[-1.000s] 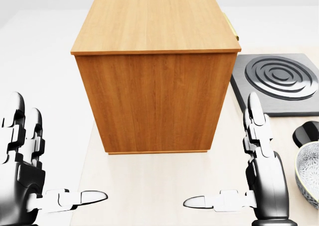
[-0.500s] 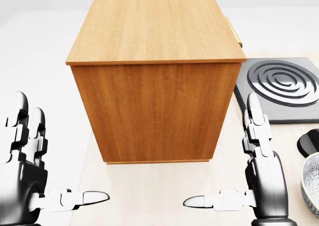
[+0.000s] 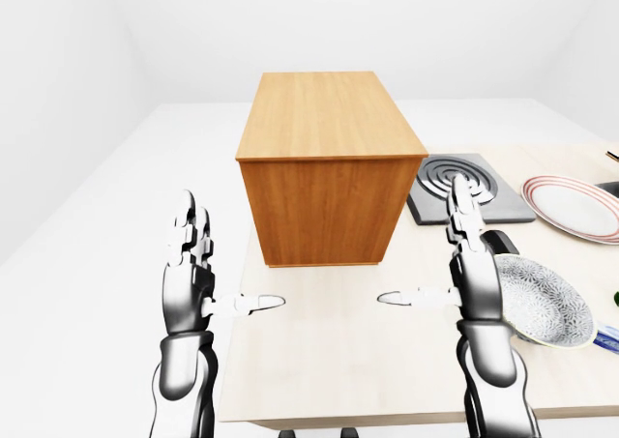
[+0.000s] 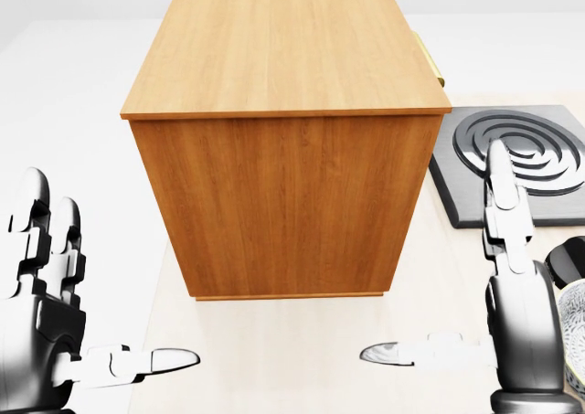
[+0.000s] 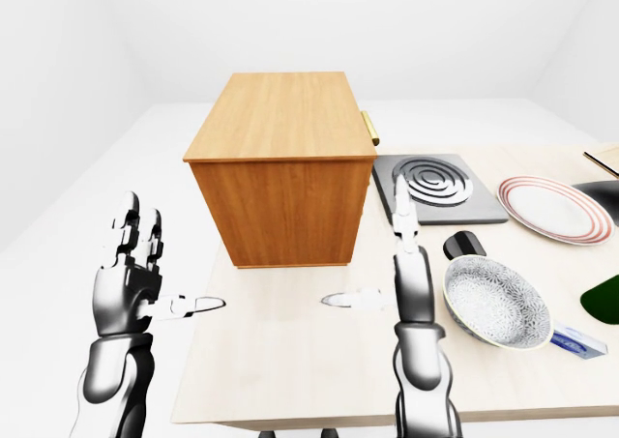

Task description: Put the bowl on the top of the cabinet.

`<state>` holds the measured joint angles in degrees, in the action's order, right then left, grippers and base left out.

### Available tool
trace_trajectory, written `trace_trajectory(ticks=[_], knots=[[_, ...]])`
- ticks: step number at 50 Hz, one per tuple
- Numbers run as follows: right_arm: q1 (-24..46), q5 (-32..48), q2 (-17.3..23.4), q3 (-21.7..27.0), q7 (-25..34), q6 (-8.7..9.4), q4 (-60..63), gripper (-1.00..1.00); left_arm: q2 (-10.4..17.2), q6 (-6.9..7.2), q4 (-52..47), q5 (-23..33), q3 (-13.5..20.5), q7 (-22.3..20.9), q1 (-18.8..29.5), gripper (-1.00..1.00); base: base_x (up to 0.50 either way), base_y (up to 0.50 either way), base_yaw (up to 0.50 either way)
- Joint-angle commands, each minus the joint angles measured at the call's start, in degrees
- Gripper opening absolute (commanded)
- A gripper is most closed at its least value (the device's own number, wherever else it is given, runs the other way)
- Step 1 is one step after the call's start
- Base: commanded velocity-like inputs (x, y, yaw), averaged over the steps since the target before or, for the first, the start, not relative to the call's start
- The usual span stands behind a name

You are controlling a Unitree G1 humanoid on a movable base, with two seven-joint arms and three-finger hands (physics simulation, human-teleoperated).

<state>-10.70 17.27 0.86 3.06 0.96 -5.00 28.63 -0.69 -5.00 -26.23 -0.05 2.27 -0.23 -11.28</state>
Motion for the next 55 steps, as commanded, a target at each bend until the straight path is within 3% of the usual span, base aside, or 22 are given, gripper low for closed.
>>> trace_trajectory(ticks=[1,2,3,6,9,10,22,39,55], knots=[[3.0,8.1,2.2,7.8,6.2,3.44,5.5,1.00,0.0,0.00,1.3,0.5,0.1,0.6,0.7,1.00,0.00,0.00,0.00],[3.2,7.9,2.9,9.9,8.0,5.52,6.6,1.00,0.0,0.00,1.0,0.5,0.1,0.7,0.8,1.00,0.00,0.00,0.00],[2.7,8.7,3.2,11.1,9.4,6.14,7.2,1.00,0.0,0.00,1.0,0.5,0.1,0.8,0.8,1.00,0.00,0.00,0.00],[1.2,9.5,2.9,13.3,12.1,4.45,6.7,1.00,0.0,0.00,1.6,0.6,0.1,0.9,1.0,1.00,0.00,0.00,0.00],[-1.5,11.2,2.9,16.8,13.9,0.39,4.6,1.00,0.0,0.00,1.2,0.7,0.1,1.1,1.0,1.00,0.00,0.00,0.00],[-2.0,11.3,2.7,18.0,14.7,0.00,4.0,1.00,0.0,0.00,1.1,0.7,0.1,1.2,1.1,1.00,0.00,0.00,0.00],[-2.3,11.9,3.4,31.1,24.2,0.00,5.2,1.00,0.1,0.00,2.2,1.0,0.4,2.0,2.1,1.00,0.00,0.00,0.00],[-3.4,16.4,3.2,38.5,31.3,0.00,5.7,1.00,0.2,0.00,1.8,0.8,0.6,2.2,2.1,1.00,0.00,0.00,0.00],[-4.0,19.3,3.3,40.2,32.7,0.00,2.7,1.00,0.1,0.00,3.3,1.1,0.2,1.9,1.9,1.00,0.00,0.00,0.00]])
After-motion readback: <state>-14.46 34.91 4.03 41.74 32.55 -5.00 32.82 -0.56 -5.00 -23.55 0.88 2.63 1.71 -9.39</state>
